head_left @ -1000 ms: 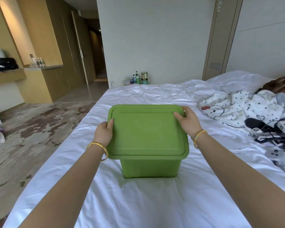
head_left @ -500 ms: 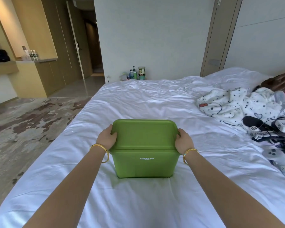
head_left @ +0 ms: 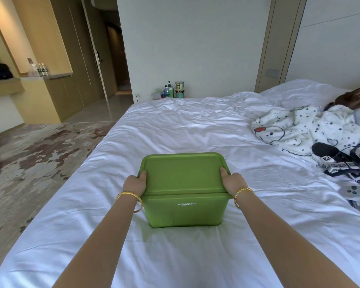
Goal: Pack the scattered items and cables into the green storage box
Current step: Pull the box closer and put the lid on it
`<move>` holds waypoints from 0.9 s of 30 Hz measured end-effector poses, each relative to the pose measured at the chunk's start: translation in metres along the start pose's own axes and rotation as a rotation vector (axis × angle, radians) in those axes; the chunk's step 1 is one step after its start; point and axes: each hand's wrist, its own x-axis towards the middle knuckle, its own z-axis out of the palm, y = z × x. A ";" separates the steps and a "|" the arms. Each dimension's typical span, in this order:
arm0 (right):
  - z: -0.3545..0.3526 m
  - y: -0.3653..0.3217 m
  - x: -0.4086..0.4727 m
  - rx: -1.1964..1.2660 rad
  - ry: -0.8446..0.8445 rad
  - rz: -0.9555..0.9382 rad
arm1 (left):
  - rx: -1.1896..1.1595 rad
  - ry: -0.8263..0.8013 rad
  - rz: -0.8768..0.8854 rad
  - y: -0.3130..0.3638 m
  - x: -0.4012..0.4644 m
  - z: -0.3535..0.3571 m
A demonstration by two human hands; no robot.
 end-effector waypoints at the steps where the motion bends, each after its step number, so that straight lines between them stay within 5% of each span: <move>1: 0.001 0.002 0.000 0.002 0.020 -0.006 | -0.016 0.015 0.003 -0.001 0.000 0.000; 13: -0.016 -0.044 0.034 0.401 0.112 -0.008 | -0.259 0.029 0.187 0.078 0.047 -0.026; 19: -0.006 -0.097 0.105 0.499 0.102 -0.108 | -0.603 0.013 0.149 0.113 0.113 -0.009; 27: 0.046 -0.067 0.192 0.386 0.141 -0.122 | -0.462 -0.021 0.146 0.077 0.188 0.060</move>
